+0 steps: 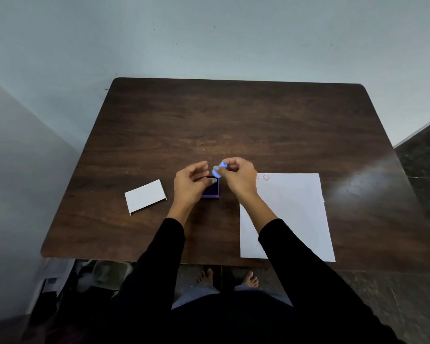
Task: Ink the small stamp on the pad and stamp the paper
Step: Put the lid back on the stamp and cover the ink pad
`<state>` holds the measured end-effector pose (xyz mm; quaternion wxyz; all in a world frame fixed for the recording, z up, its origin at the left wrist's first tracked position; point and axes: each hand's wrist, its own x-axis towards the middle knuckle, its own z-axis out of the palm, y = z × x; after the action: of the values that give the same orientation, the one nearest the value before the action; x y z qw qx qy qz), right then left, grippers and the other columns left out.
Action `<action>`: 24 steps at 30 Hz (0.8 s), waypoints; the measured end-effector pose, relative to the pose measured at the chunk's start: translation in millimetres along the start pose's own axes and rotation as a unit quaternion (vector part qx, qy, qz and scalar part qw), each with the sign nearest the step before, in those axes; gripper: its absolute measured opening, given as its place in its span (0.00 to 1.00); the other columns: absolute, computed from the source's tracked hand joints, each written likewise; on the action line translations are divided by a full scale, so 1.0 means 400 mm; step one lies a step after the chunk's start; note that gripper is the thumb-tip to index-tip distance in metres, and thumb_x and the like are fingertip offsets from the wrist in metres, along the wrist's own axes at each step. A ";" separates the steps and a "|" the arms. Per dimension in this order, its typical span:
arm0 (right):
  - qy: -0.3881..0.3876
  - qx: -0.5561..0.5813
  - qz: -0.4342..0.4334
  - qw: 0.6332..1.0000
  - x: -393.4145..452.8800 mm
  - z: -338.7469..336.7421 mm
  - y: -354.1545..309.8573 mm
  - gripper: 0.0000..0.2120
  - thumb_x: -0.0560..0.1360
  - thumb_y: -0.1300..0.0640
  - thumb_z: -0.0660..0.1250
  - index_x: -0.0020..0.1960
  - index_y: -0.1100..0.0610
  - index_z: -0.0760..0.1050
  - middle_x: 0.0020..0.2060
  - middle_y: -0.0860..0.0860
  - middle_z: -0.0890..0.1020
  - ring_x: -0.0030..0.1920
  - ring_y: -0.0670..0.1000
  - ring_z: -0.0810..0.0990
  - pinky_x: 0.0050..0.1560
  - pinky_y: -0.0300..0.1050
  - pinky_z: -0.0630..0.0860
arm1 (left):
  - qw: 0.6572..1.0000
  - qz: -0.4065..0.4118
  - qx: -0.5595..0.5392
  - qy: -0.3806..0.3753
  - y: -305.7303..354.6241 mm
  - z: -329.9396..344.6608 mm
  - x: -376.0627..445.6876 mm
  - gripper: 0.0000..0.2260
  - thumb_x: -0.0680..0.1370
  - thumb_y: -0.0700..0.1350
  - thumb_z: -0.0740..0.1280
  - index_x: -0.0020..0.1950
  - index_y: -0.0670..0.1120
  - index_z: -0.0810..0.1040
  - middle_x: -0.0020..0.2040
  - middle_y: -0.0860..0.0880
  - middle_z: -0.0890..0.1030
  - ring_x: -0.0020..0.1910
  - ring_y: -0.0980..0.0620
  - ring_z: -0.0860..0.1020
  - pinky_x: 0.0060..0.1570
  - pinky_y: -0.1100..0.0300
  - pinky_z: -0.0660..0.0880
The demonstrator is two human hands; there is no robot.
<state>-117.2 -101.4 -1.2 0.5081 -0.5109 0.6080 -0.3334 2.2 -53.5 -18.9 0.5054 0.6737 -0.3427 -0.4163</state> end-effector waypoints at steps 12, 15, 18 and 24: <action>0.000 -0.285 -0.084 0.955 -0.040 -0.019 0.050 0.06 0.71 0.62 0.71 0.47 0.58 0.78 0.44 0.56 0.83 0.42 0.51 0.78 0.42 0.42 0.76 | 0.994 -0.043 0.019 0.099 -0.030 -0.038 -0.022 0.13 0.75 0.38 0.68 0.59 0.45 0.77 0.49 0.51 0.81 0.46 0.62 0.78 0.50 0.66 0.75; 0.008 -0.299 -0.092 0.950 -0.045 -0.012 0.061 0.06 0.71 0.63 0.70 0.48 0.58 0.78 0.45 0.56 0.83 0.45 0.54 0.80 0.45 0.48 0.80 | 0.995 -0.042 0.018 0.093 -0.033 -0.040 -0.035 0.13 0.76 0.38 0.68 0.60 0.43 0.77 0.50 0.50 0.80 0.47 0.61 0.78 0.53 0.64 0.75; 0.014 -0.310 -0.088 0.947 -0.045 -0.007 0.068 0.07 0.72 0.62 0.69 0.50 0.58 0.77 0.46 0.56 0.83 0.46 0.54 0.80 0.46 0.48 0.79 | 0.995 -0.044 0.021 0.090 -0.031 -0.040 -0.040 0.13 0.76 0.38 0.68 0.60 0.43 0.77 0.51 0.49 0.81 0.48 0.61 0.78 0.53 0.63 0.75; 0.025 -0.320 -0.095 0.942 -0.048 0.003 0.059 0.15 0.68 0.57 0.72 0.54 0.57 0.76 0.50 0.56 0.82 0.50 0.56 0.79 0.43 0.46 0.76 | 0.995 -0.036 0.012 0.094 -0.023 -0.046 -0.042 0.13 0.76 0.37 0.67 0.60 0.41 0.77 0.53 0.43 0.82 0.51 0.54 0.79 0.57 0.57 0.76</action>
<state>-123.5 -76.6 -18.1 0.2687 -0.6932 0.6439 -0.1808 12.4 -29.0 -21.5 0.5117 0.7282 -0.2737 -0.3647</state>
